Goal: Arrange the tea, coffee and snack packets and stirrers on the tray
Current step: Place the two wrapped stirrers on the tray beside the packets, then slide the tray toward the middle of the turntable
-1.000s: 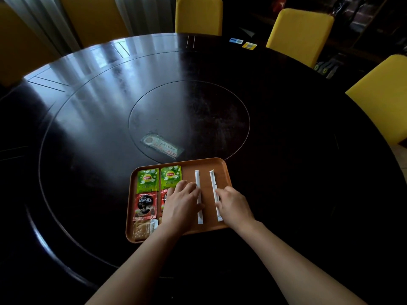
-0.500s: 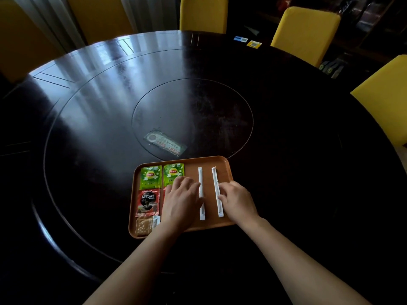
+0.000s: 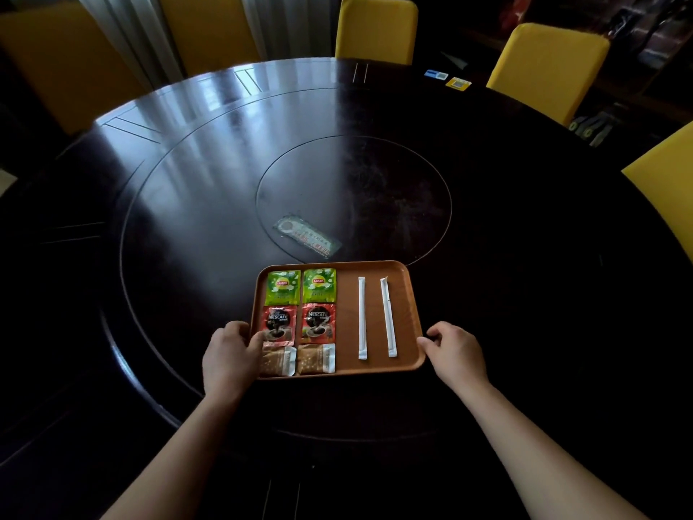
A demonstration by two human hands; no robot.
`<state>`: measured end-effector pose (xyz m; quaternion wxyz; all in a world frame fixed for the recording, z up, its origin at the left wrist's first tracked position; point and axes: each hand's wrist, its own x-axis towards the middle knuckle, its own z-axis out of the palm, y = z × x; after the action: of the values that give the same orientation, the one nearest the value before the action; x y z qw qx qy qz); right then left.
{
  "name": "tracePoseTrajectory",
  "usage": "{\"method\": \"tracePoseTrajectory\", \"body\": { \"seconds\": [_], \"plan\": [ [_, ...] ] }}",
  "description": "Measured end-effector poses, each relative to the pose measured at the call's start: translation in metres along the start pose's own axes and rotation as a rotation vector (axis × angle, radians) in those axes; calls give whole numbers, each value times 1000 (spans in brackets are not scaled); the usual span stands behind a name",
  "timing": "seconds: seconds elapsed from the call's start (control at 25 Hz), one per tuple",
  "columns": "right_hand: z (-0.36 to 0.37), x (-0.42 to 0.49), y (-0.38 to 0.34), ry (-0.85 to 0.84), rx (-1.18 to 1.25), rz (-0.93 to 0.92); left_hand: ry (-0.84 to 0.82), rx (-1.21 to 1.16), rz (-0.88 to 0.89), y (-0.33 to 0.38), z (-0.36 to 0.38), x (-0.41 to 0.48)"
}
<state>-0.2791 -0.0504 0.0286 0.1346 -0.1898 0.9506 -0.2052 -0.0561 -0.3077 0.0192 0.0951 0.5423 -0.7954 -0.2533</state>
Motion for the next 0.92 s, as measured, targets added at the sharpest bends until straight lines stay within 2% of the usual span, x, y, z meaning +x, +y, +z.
{"method": "tracePoseTrajectory", "body": {
  "seconds": [0.36,0.68,0.92],
  "plan": [
    [6,6,-16,-27,-12,90,-77,-79,-63,0,-8,7],
    [9,15,-14,25,-2,76,-30,-104,31,4,-10,12],
    [-6,60,-21,69,4,56,-9,-107,90,35,-10,45]
  ]
}}
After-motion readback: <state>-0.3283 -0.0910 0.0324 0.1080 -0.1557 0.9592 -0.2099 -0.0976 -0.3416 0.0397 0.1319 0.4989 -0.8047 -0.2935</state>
